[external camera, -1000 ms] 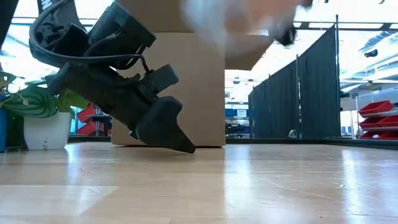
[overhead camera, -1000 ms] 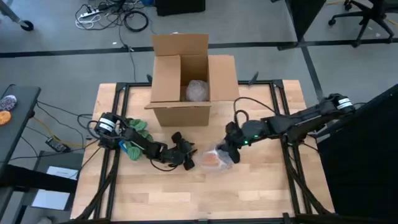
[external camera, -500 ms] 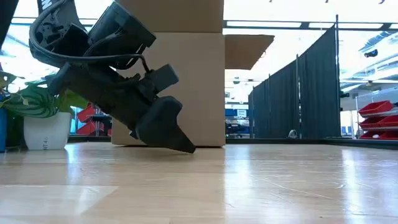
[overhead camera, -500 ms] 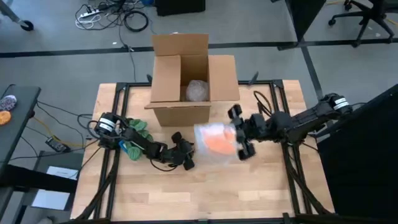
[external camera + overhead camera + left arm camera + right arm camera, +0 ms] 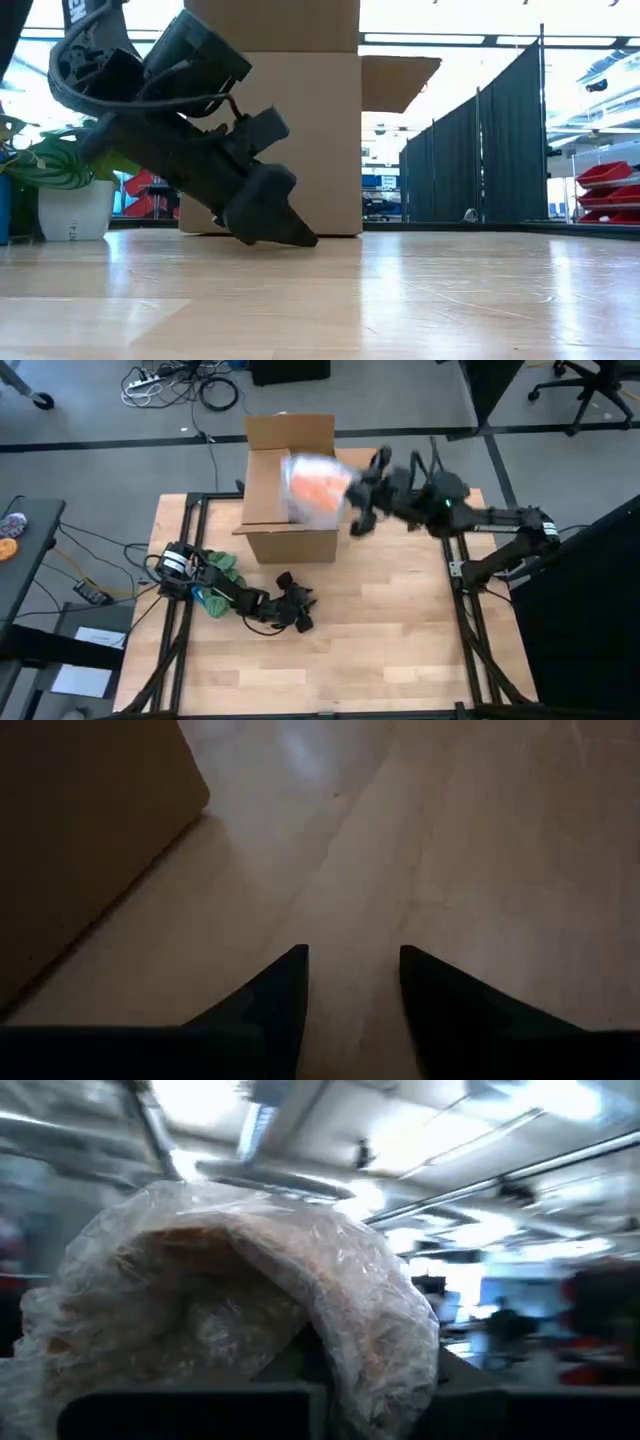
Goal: Wrap mug
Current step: Put the wrapped orange mug into the brown cardboard box
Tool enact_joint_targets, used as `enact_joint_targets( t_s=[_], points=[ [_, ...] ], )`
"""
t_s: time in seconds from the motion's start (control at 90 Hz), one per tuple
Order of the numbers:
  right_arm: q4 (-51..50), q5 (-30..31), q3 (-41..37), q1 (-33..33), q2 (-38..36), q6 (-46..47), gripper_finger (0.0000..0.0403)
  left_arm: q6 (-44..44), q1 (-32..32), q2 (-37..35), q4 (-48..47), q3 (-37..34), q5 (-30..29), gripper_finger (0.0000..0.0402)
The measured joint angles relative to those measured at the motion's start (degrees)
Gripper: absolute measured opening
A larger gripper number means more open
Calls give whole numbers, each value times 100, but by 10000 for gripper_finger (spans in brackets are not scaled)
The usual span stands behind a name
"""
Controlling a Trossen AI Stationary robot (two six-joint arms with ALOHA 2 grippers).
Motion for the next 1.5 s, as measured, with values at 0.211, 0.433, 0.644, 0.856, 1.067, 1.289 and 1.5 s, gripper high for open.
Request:
enact_joint_targets(
  t_s=[0.211, 0.433, 0.644, 0.856, 1.067, 1.289, 1.5],
  points=[
    [-870, 155, 533, -891, 659, -530, 17, 218, 183, 342, 752, 1, -66, 142],
    [-1565, 531, 942, -1595, 1576, -935, 17, 221, 199, 390, 884, -4, -85, 142],
    [-3173, 94, 1021, -1555, 1899, -1341, 17, 183, 210, 390, 824, -5, -112, 142],
    [-4807, -1187, 1017, -1095, 1838, -1963, 16, 124, 225, 396, 821, -9, -191, 142],
    [-5317, -758, 985, -809, 2055, -2180, 16, 310, 263, 401, 783, -7, -360, 142],
    [-5278, -155, 983, -1184, 2435, -1711, 27, -40, 269, 401, 713, -11, -443, 142],
    [-5405, -431, 1003, -1399, 2616, -1322, 70, -259, 274, 401, 646, -11, -451, 142]
  ],
)
